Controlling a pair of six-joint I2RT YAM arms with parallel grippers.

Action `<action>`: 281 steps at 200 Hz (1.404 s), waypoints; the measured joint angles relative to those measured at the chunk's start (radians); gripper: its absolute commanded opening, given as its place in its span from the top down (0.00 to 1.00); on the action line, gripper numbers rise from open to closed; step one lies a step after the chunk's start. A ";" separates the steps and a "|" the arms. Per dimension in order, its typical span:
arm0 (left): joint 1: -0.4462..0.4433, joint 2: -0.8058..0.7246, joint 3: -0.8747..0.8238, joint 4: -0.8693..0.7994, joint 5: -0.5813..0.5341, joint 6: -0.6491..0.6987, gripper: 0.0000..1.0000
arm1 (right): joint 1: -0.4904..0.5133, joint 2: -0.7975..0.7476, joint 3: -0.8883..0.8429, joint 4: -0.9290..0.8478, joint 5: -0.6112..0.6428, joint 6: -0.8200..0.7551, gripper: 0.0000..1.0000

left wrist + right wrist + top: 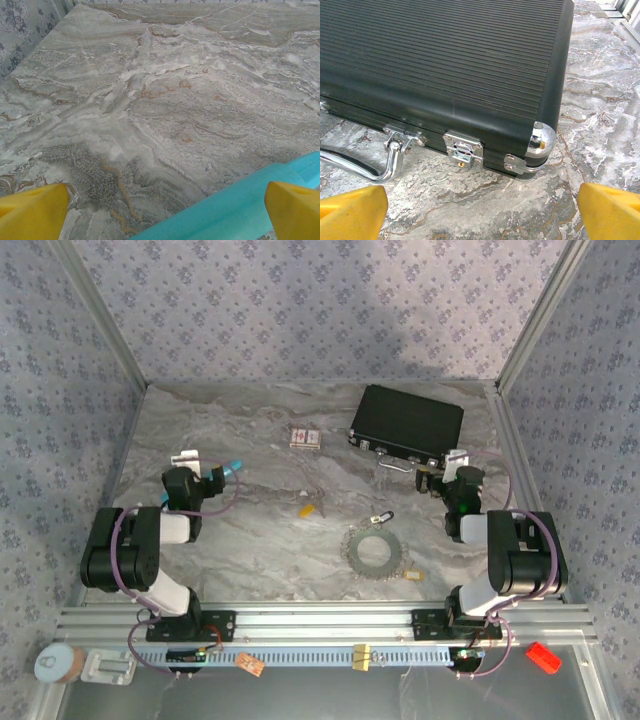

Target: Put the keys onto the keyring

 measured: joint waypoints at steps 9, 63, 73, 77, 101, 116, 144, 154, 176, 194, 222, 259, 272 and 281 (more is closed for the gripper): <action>0.000 0.000 0.000 0.000 0.000 0.000 0.00 | 0.000 0.000 0.000 0.000 0.000 0.000 0.01; 0.000 0.000 0.000 0.000 0.000 0.000 0.00 | 0.000 0.000 0.000 0.000 0.000 0.000 0.01; 0.000 0.000 0.000 0.000 0.001 0.000 0.00 | 0.000 0.000 0.000 0.000 0.000 0.000 0.01; 0.000 0.000 0.000 0.000 0.003 0.000 0.00 | 0.000 0.000 0.000 0.000 0.000 0.000 0.01; 0.000 -0.007 0.000 -0.015 0.020 0.003 0.00 | 0.000 -0.011 0.005 -0.027 -0.005 0.000 0.03; 0.000 -0.053 0.003 -0.077 0.031 0.008 0.00 | 0.003 -0.075 0.026 -0.129 -0.008 0.000 0.03; 0.000 -0.203 0.045 -0.222 0.029 0.005 0.00 | 0.023 -0.283 0.112 -0.331 -0.004 0.046 0.04; 0.000 -0.249 0.065 -0.254 0.029 -0.007 0.00 | 0.034 -0.351 0.143 -0.384 -0.004 0.080 0.05; 0.000 -0.357 0.087 -0.342 0.042 -0.072 0.00 | 0.072 -0.467 0.187 -0.507 -0.005 0.166 0.12; -0.006 -0.420 0.106 -0.435 0.076 -0.148 0.01 | 0.109 -0.507 0.217 -0.640 -0.008 0.259 0.17; -0.097 -0.458 0.146 -0.565 0.119 -0.215 0.01 | 0.162 -0.484 0.292 -0.889 -0.031 0.386 0.30; -0.332 -0.453 0.158 -0.679 0.136 -0.264 0.00 | 0.290 -0.407 0.377 -1.140 -0.077 0.450 0.48; -0.410 -0.435 0.158 -0.694 0.130 -0.298 0.01 | 0.348 -0.369 0.402 -1.205 -0.093 0.459 0.53; -0.457 -0.418 0.158 -0.697 0.121 -0.324 0.01 | 0.385 -0.341 0.417 -1.238 -0.103 0.468 0.54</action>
